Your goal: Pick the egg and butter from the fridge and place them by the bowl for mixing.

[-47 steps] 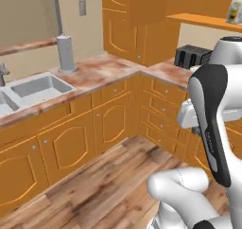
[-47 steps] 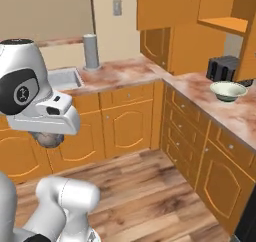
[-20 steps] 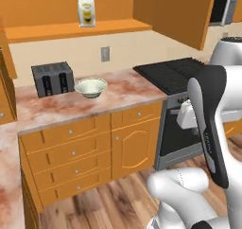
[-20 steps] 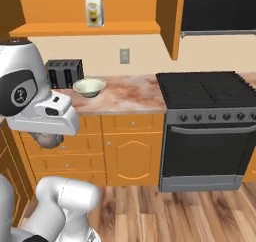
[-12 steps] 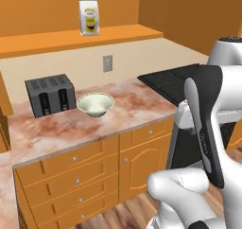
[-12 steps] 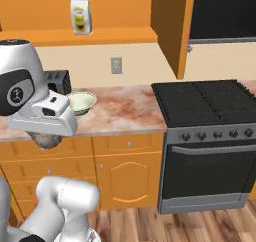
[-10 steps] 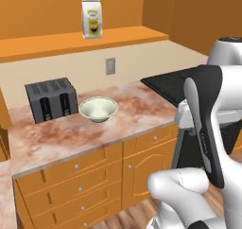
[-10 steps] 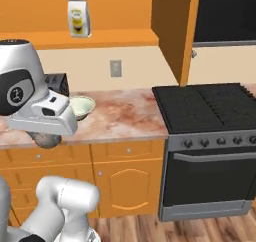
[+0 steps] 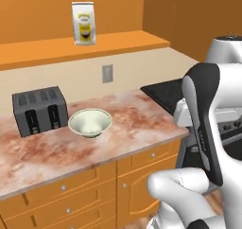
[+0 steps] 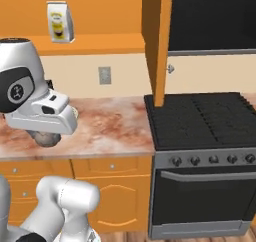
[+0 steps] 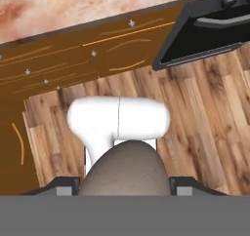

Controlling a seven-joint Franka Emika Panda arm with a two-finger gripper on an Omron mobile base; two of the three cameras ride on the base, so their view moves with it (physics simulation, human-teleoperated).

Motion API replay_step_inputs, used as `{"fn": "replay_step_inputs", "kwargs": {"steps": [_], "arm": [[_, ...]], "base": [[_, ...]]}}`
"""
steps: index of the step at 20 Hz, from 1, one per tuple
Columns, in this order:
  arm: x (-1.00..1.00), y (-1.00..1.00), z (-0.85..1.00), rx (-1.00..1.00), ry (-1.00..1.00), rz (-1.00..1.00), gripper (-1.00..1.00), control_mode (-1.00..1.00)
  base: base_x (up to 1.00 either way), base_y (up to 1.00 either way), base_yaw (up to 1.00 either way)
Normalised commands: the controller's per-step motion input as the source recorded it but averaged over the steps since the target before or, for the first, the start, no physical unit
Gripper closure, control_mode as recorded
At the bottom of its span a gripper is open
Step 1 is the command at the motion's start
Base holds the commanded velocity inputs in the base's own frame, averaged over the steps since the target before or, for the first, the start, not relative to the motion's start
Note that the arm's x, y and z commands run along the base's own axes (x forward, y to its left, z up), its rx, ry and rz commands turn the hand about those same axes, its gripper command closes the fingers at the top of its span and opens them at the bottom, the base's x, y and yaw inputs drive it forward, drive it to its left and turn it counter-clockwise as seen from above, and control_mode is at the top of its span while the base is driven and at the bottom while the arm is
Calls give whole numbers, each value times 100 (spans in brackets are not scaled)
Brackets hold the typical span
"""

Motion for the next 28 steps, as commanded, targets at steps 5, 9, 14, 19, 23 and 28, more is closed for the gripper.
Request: {"fn": "replay_step_inputs", "kwargs": {"steps": [5,9,14,19,23,28], "arm": [[0,0,0,0,0,0,100,100],[0,0,0,0,0,0,100,100],[0,0,0,0,0,0,100,100],[0,0,0,0,0,0,100,100],[0,0,0,0,0,0,100,100],[19,0,-5,0,1,0,100,-100]], "base": [[36,-51,23],[59,-1,27],[56,0,31],[57,-17,26],[61,-5,12],[58,0,2]]}}
